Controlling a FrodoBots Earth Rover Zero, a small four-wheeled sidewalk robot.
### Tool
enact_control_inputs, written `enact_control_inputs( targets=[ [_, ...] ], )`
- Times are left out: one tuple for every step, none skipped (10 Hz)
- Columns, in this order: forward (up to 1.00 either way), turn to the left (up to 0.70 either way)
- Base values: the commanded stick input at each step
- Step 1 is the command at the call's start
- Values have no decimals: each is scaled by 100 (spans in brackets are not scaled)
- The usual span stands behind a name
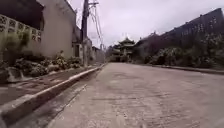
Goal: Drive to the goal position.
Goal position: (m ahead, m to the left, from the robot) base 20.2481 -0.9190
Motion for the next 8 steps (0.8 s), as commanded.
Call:
enact_control_inputs(
  targets=[
    [100,0],
    [100,0],
    [100,0],
    [100,0],
    [100,0],
    [100,0],
    [100,0],
    [100,0]
  ],
)
